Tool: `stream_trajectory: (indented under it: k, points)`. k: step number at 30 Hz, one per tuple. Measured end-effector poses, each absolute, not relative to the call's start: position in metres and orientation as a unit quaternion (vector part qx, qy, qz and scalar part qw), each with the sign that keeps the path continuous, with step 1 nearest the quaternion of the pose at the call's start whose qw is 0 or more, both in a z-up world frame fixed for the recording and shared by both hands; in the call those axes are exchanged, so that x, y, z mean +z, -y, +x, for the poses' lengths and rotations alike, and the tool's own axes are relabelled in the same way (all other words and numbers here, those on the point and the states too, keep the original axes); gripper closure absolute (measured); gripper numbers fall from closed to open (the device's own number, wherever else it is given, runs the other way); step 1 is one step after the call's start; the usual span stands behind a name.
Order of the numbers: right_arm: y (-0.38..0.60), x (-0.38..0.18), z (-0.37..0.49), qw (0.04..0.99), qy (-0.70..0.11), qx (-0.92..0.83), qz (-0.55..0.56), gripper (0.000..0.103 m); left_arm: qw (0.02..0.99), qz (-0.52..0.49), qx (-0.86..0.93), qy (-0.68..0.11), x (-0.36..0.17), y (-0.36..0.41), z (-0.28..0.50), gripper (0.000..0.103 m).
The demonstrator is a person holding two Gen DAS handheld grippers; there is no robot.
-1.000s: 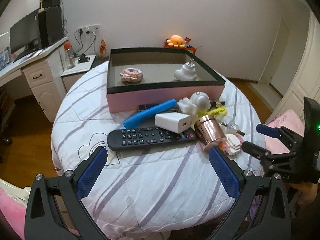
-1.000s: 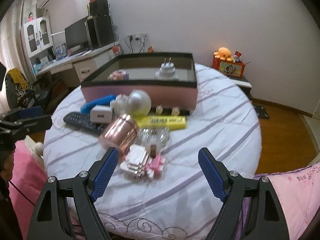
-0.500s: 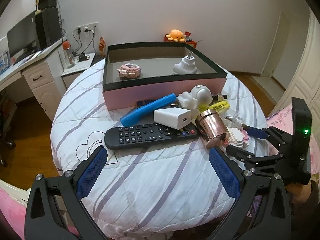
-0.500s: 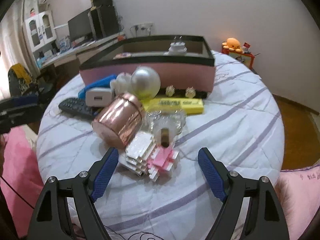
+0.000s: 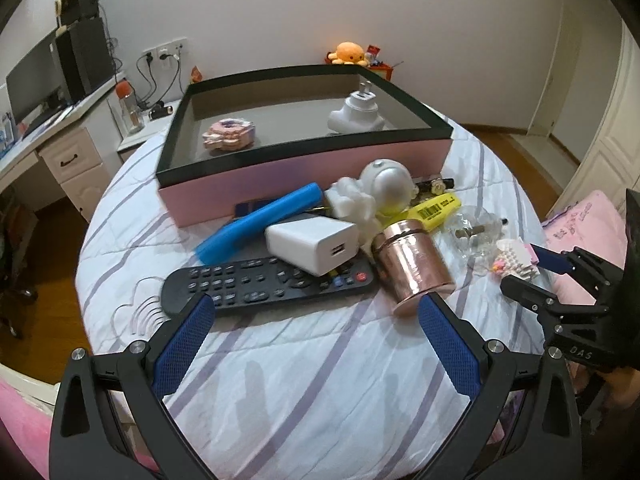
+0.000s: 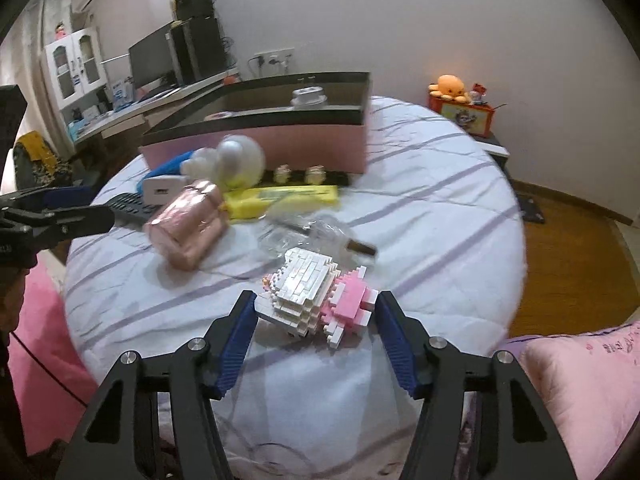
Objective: Organize rigid objects
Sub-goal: 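Grasp the rose-gold jar with the left tool while the right tool grasps the white block figure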
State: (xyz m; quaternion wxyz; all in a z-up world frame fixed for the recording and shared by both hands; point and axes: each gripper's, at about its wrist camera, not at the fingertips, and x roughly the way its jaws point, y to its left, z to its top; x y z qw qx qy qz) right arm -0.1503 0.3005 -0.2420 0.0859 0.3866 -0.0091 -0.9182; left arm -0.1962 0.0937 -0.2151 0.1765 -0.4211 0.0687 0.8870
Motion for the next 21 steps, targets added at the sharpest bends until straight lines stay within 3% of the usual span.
stream_trajectory:
  k: [11,14,16,18,21]
  points:
    - [-0.32,-0.248,-0.16,0.106,0.025,-0.917,0.383,0.041,0.198,-0.407,0.884,-0.116,-0.231,-0.156,-0.198,0.001]
    - [-0.321,-0.249,-0.161,0.11,0.024,-0.918,0.381,0.041,0.195,-0.409,0.883,-0.124,-0.237,-0.163,-0.2,0.017]
    - [-0.321,-0.25,-0.162,0.114,0.022,-0.917,0.381,0.041,0.192,-0.42,0.877,-0.134,-0.243,-0.168,-0.203,0.039]
    - [-0.322,-0.25,-0.163,0.118,0.023,-0.917,0.381,0.041,0.19,-0.42,0.877,-0.137,-0.246,-0.168,-0.203,0.049]
    - [-0.324,-0.251,-0.164,0.12,0.026,-0.917,0.38,0.04,0.198,-0.424,0.874,-0.132,-0.244,-0.164,-0.201,0.049]
